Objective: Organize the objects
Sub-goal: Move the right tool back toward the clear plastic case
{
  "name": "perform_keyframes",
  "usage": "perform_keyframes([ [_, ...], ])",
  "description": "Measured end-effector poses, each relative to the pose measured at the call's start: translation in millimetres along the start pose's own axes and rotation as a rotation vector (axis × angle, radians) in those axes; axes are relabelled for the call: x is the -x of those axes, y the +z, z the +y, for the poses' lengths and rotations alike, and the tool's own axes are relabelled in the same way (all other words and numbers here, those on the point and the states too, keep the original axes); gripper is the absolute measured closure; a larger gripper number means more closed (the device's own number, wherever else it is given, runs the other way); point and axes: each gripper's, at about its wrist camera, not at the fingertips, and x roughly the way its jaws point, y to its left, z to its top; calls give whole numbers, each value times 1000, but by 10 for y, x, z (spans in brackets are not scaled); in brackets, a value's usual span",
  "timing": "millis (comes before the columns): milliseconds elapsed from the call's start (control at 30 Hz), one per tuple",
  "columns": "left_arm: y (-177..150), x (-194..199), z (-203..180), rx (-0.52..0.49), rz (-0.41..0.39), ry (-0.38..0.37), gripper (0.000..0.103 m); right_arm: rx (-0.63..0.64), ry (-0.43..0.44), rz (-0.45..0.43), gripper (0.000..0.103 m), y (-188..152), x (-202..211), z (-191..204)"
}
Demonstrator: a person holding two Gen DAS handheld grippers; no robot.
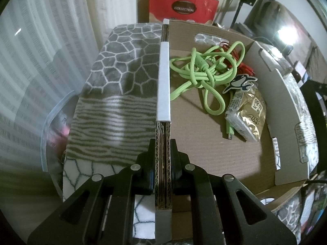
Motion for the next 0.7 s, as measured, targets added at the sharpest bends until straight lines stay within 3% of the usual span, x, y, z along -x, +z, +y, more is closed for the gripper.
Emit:
perform_keyframes([
  [433,2,-4,-8,-1,1,3,93,-100,-39,54,47,-163,-302,-401],
  [700,4,-4,-8,0,1,2,93,-120,-42,57,49,-157,-350,-433],
])
